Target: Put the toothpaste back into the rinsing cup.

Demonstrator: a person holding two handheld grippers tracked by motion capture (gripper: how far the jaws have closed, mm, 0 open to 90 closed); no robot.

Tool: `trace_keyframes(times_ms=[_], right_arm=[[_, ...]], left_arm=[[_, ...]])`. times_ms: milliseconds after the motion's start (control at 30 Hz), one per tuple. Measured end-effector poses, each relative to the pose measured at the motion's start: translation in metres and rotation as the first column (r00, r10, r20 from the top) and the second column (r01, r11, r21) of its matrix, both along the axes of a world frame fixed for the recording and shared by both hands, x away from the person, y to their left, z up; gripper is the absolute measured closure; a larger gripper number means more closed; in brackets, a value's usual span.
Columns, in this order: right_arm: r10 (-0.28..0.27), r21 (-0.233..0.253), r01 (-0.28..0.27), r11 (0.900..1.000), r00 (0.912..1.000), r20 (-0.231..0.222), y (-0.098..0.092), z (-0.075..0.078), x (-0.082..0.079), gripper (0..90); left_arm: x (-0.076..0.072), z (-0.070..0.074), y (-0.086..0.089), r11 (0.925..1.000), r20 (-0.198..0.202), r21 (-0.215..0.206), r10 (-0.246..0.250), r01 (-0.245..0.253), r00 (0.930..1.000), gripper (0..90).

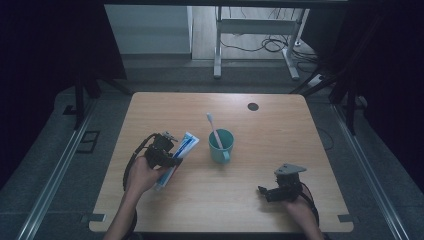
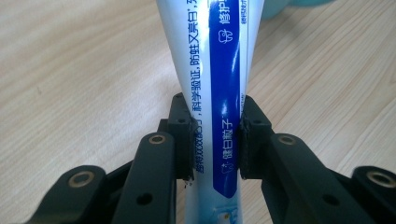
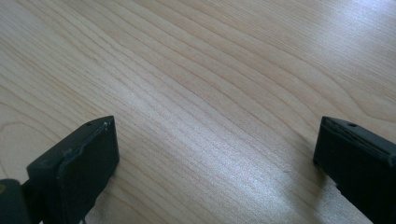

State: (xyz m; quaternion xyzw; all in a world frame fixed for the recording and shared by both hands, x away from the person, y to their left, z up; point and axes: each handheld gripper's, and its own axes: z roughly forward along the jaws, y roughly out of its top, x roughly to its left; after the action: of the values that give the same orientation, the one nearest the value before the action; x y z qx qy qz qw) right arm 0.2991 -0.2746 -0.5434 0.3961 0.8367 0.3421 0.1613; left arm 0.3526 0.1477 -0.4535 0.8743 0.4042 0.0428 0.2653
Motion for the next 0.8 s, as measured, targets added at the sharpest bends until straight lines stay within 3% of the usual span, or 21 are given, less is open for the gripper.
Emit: trace_keyframes(times_ms=[300,600,800], right_arm=[[0.0,-0.001,0.0,1.0,1.0,0.0,0.0,0.0,0.0,0.1],[0.003,-0.001,-0.003,1.0,1.0,0.002,0.0,0.0,0.0,0.1],[0.002,-0.001,-0.002,1.0,1.0,0.002,0.0,0.0,0.0,0.1]], left_arm=[[-0.004,0.015,-0.004,0.9979,0.077,-0.062,-0.016,0.02,0.9969,71.6],[-0.006,0.034,-0.016,0.9916,0.168,-0.12,-0.026,0.047,0.9855,71.5],[-0.004,0.044,-0.023,0.9842,0.204,-0.17,-0.015,0.05,0.9788,71.5]])
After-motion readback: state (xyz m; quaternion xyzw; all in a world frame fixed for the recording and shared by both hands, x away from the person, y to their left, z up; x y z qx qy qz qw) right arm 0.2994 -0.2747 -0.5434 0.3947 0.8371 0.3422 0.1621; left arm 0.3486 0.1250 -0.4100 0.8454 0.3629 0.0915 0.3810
